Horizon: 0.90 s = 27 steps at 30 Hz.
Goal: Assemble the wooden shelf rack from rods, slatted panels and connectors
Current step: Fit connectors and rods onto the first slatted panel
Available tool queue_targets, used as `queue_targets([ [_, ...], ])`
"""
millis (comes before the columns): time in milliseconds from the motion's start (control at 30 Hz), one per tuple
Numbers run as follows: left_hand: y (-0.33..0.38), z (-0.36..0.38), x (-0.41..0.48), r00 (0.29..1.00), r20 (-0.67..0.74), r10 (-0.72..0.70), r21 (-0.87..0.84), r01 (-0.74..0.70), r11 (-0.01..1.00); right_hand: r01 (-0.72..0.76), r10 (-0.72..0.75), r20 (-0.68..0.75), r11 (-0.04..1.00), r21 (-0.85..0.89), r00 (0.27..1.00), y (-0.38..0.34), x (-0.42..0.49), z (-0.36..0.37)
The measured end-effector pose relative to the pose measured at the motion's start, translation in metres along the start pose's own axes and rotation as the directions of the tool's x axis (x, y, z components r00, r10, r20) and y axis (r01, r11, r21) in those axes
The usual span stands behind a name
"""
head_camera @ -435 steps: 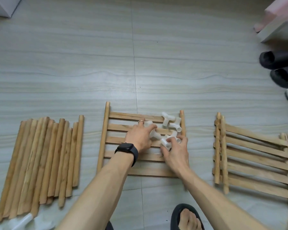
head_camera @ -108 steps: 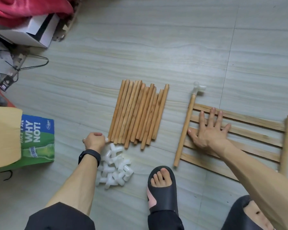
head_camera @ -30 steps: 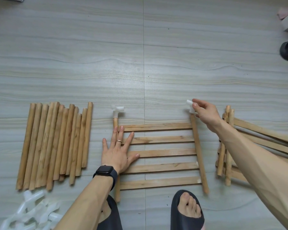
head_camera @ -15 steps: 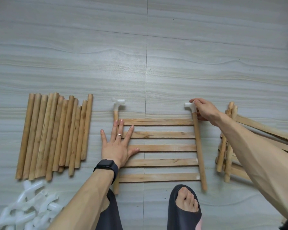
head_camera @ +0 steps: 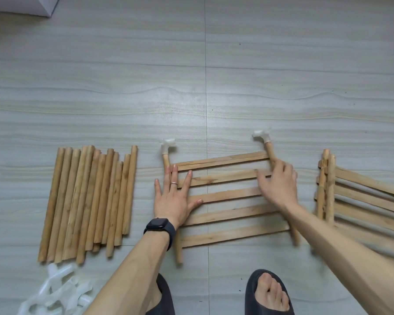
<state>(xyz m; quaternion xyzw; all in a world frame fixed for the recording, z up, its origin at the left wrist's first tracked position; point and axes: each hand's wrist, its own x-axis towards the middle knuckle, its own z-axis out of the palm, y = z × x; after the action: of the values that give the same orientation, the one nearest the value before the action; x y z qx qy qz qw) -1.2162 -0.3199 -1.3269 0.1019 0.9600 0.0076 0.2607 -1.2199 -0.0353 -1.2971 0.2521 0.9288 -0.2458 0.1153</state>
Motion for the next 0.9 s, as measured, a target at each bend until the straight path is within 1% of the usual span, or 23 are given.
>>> queue_targets([
  [33,0.000,-0.006,0.006,1.000,-0.027,0.012,-0.003,-0.012,1.000,0.128,-0.126,0.038,0.989,-0.068,0.991,-0.006,-0.019,0.007],
  [67,-0.002,-0.012,0.011,0.998,-0.061,0.027,0.002,-0.027,1.000,0.259,-0.245,0.117,0.957,-0.132,0.962,-0.010,-0.037,0.014],
  [100,-0.004,-0.017,0.015,0.994,-0.103,0.036,0.010,-0.036,0.999,0.374,-0.329,0.227,0.907,-0.195,0.917,-0.014,-0.053,0.022],
  [133,-0.006,-0.023,0.017,0.988,-0.152,0.033,0.006,-0.032,0.999,0.475,-0.381,0.345,0.843,-0.251,0.858,-0.015,-0.067,0.031],
  [200,-0.013,-0.033,0.015,0.963,-0.269,-0.020,-0.082,-0.002,0.997,0.631,-0.404,0.542,0.698,-0.338,0.737,-0.018,-0.086,0.049],
  [233,-0.019,-0.038,0.009,0.940,-0.336,-0.064,-0.160,0.010,0.987,0.679,-0.392,0.605,0.637,-0.365,0.693,-0.020,-0.092,0.057],
  [267,-0.028,-0.042,-0.002,0.908,-0.403,-0.117,-0.249,0.014,0.968,0.706,-0.383,0.637,0.595,-0.384,0.669,-0.024,-0.097,0.062],
  [300,-0.039,-0.046,-0.015,0.869,-0.462,-0.178,-0.338,0.013,0.941,0.713,-0.379,0.639,0.570,-0.408,0.669,-0.028,-0.099,0.065],
  [333,-0.054,-0.047,-0.031,0.822,-0.509,-0.255,-0.416,0.024,0.909,0.704,-0.374,0.629,0.567,-0.427,0.682,-0.033,-0.101,0.066],
  [367,-0.072,-0.047,-0.050,0.770,-0.534,-0.349,-0.486,0.058,0.872,0.694,-0.370,0.618,0.571,-0.438,0.694,-0.037,-0.102,0.068],
  [400,-0.092,-0.044,-0.069,0.715,-0.528,-0.458,-0.553,0.120,0.824,0.691,-0.361,0.617,0.562,-0.454,0.699,-0.040,-0.102,0.070],
  [433,-0.113,-0.040,-0.089,0.660,-0.488,-0.570,-0.613,0.206,0.763,0.685,-0.343,0.619,0.552,-0.476,0.707,-0.043,-0.102,0.072],
  [467,-0.133,-0.034,-0.109,0.613,-0.420,-0.670,-0.655,0.307,0.691,0.676,-0.331,0.616,0.553,-0.487,0.715,-0.043,-0.102,0.074],
  [500,-0.153,-0.026,-0.128,0.580,-0.331,-0.745,-0.669,0.413,0.618,0.661,-0.310,0.616,0.566,-0.492,0.724,-0.044,-0.102,0.076],
  [533,-0.172,-0.016,-0.146,0.565,-0.230,-0.792,-0.653,0.514,0.557,0.650,-0.301,0.612,0.580,-0.491,0.731,-0.045,-0.102,0.077],
  [567,-0.188,-0.006,-0.164,0.568,-0.122,-0.814,-0.611,0.603,0.512,0.642,-0.302,0.606,0.595,-0.483,0.736,-0.045,-0.102,0.079],
  [633,-0.211,0.014,-0.190,0.575,0.097,-0.813,-0.512,0.729,0.454,0.635,-0.299,0.603,0.606,-0.479,0.739,-0.043,-0.104,0.080],
  [667,-0.218,0.024,-0.199,0.571,0.179,-0.801,-0.483,0.761,0.434,0.645,-0.309,0.605,0.597,-0.477,0.733,-0.042,-0.104,0.080],
  [733,-0.226,0.040,-0.208,0.574,0.260,-0.777,-0.488,0.772,0.407,0.662,-0.327,0.608,0.582,-0.473,0.723,-0.041,-0.103,0.079],
  [833,-0.228,0.053,-0.211,0.601,0.258,-0.756,-0.555,0.733,0.393,0.674,-0.330,0.621,0.573,-0.466,0.710,-0.043,-0.101,0.076],
  [900,-0.229,0.054,-0.211,0.617,0.253,-0.745,-0.620,0.694,0.364,0.673,-0.323,0.630,0.581,-0.458,0.707,-0.045,-0.100,0.076],
])
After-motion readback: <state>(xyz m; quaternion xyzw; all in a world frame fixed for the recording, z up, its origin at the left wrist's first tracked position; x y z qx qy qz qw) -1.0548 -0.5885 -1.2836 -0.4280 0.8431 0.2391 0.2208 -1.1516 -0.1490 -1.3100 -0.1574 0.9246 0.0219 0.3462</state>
